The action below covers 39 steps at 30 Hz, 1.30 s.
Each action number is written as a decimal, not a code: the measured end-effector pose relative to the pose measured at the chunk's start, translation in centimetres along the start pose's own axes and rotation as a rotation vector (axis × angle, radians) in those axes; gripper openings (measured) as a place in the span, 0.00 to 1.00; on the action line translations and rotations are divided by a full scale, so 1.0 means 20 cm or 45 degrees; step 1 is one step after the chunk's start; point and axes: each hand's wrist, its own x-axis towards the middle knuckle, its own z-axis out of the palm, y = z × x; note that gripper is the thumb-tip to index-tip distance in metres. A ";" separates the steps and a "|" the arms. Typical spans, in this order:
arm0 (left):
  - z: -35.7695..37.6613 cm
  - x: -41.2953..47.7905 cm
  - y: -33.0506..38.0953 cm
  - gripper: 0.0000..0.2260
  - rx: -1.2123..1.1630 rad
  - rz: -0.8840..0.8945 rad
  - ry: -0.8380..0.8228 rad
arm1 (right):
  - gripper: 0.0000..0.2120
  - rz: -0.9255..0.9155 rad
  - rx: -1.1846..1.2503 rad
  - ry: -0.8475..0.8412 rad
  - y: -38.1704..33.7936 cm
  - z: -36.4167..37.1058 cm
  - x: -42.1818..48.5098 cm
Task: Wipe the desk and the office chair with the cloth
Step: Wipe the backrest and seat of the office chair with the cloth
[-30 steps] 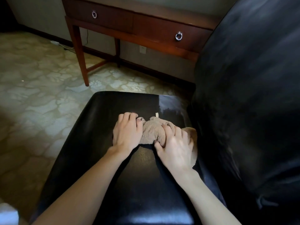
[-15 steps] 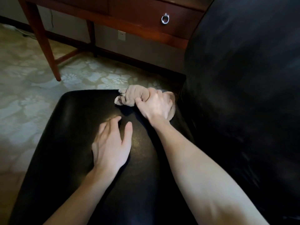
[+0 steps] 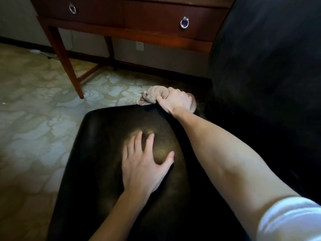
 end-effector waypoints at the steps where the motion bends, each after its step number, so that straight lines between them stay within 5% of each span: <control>1: 0.01 0.01 0.00 0.37 0.007 0.008 0.005 | 0.29 -0.003 -0.030 -0.023 0.00 0.00 -0.01; 7: 0.01 0.02 -0.01 0.31 0.035 0.048 0.040 | 0.26 0.000 -0.043 0.011 0.05 -0.10 -0.30; 13: 0.00 0.06 0.00 0.25 0.036 0.063 -0.032 | 0.39 -0.023 0.126 -0.061 0.11 -0.24 -0.82; 20: 0.04 0.05 -0.05 0.28 0.189 0.092 -0.092 | 0.29 -0.039 0.041 -0.101 0.16 -0.30 -1.46; 25: 0.03 0.07 -0.04 0.22 -0.014 0.050 -0.056 | 0.25 -0.180 -0.074 0.004 0.27 -0.39 -1.78; 34: 0.01 0.07 -0.05 0.23 -0.093 0.007 -0.018 | 0.23 -0.238 -0.119 0.010 0.52 -0.54 -2.03; 39: 0.01 0.09 -0.05 0.24 -0.039 -0.005 -0.052 | 0.24 -0.235 -0.092 0.206 0.67 -0.53 -2.14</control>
